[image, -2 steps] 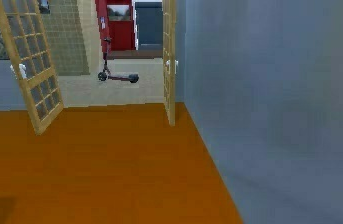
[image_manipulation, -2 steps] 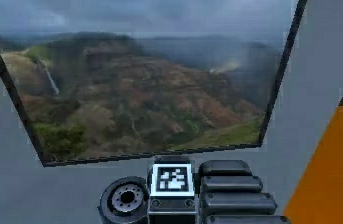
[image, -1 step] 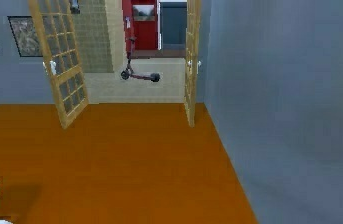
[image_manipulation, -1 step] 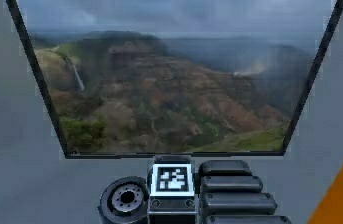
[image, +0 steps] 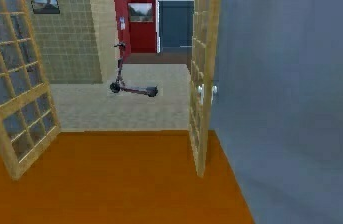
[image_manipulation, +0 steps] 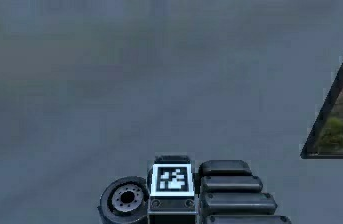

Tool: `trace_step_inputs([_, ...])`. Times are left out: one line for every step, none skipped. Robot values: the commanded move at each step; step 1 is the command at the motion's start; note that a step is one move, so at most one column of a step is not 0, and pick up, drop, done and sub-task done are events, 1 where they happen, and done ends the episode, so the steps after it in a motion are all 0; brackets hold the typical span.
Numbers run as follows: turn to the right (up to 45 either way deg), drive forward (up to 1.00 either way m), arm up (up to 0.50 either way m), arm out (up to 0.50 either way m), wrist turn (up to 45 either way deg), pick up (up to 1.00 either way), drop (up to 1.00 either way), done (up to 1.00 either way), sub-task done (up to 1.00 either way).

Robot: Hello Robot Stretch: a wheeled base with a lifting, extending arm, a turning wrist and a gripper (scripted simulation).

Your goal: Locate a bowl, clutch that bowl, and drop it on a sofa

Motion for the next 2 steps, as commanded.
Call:
trace_step_inputs([0.0, 1.00, 0.00, 0.00, 0.0, 0.00, 0.00, 0.00, 0.00])
trace_step_inputs([-3.0, 0.00, 0.00, 0.00, 0.0, 0.00, 0.00, 0.00, 0.00])
